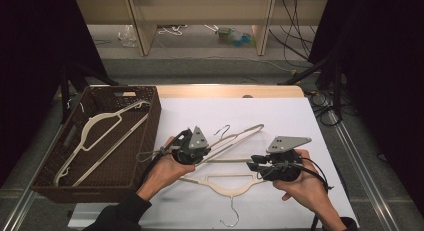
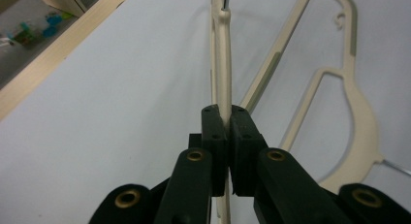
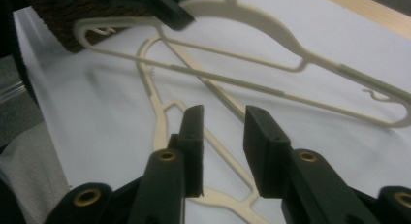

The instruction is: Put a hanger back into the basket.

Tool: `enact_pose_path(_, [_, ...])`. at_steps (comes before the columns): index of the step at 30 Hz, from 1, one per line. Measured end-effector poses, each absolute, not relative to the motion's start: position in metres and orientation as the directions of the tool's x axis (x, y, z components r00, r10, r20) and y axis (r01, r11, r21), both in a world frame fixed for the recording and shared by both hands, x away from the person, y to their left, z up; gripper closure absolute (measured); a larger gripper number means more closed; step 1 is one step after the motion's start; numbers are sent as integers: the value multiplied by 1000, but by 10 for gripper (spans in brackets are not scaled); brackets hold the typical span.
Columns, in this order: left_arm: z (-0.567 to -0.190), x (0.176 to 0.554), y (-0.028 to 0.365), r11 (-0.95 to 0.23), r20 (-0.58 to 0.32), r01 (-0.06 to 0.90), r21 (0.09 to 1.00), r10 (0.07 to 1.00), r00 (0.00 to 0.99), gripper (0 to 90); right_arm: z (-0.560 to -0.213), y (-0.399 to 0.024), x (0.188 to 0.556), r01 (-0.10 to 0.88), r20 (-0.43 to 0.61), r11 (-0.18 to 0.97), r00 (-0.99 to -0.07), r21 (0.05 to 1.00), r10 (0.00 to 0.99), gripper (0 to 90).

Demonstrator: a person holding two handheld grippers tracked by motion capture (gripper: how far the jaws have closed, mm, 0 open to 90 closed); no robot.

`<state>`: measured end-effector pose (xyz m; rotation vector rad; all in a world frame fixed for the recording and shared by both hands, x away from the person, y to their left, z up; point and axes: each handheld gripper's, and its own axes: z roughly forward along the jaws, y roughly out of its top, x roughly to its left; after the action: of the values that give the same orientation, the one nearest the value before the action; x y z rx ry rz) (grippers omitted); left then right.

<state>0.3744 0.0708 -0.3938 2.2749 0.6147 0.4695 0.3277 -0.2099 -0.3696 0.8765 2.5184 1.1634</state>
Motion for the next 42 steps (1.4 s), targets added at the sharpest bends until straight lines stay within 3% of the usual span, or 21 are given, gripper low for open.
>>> enact_pose_path(15, [-343, 380, 121, -355, -168, 442, 824, 592, 788, 864, -386, -227, 320, 472, 75, 490, -771, 733, 632, 629])
enact_pose_path(24, [-303, 364, 151, -334, -199, 462, 822, 591, 782, 864, -391, -231, 310, 472, 80, 496, -778, 729, 623, 625])
enact_pose_path(33, [-260, 358, 232, -240, -173, 441, 865, 682, 710, 864, -399, -237, 308, 493, 98, 491, -770, 718, 630, 598])
enact_pose_path(38, [-255, 357, 274, -216, -147, 441, 871, 741, 655, 864, -404, -240, 306, 475, 74, 488, -768, 732, 636, 459])
enact_pose_path(42, [-259, 358, 304, -184, -147, 453, 872, 785, 602, 863, -406, -244, 305, 483, 69, 480, -754, 733, 654, 417])
